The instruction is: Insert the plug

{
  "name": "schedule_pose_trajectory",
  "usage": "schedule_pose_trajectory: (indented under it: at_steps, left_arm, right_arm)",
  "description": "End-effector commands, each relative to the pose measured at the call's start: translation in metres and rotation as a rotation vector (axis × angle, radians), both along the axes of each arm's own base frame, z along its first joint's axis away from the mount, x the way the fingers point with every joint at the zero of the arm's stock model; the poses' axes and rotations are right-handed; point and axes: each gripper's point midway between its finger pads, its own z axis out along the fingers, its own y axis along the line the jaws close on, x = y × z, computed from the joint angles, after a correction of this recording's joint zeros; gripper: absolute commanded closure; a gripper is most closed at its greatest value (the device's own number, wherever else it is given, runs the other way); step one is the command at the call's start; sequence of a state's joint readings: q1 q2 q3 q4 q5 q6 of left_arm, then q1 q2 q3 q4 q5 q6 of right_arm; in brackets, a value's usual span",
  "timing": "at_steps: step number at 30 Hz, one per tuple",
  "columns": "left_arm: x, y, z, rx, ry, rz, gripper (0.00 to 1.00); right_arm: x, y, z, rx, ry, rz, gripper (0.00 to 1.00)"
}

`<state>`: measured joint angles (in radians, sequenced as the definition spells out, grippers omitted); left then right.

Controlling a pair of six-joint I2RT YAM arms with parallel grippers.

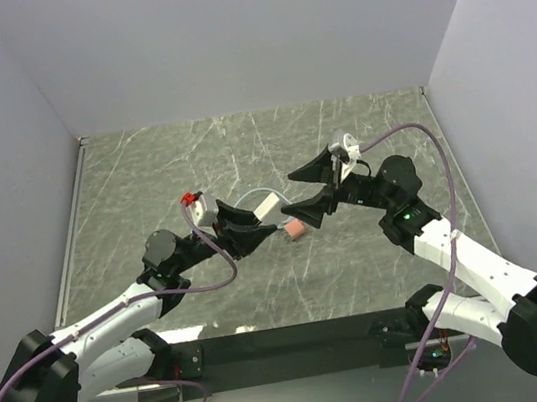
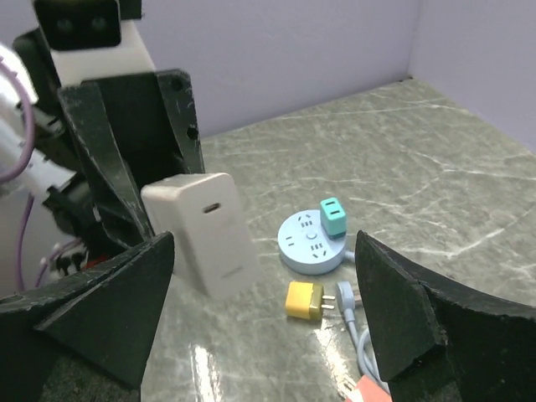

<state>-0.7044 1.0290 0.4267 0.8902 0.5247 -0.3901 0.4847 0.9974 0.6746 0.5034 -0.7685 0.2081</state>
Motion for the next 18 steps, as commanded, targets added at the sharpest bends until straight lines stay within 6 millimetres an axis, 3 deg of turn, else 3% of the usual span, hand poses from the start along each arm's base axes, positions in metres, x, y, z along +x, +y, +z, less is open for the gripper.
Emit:
schedule_pose_trajectory:
  at_steps: [1,11,18]
  left_arm:
    - [-0.028,-0.001,0.041,-0.072,-0.145,-0.135,1.0]
    - [-0.03,-0.005,0.041,-0.072,-0.156,-0.172,1.0]
    - [-0.028,-0.006,0.039,-0.072,-0.153,-0.17,1.0]
  right_arm:
    - [-0.016,0.002,0.009,-0.014,-0.079,0.127,0.07]
    - [-0.044,0.014,0.003,-0.01,-0.041,0.374,0.16]
    - [-0.063,0.02,0.01,0.0,-0.069,0.46,0.36]
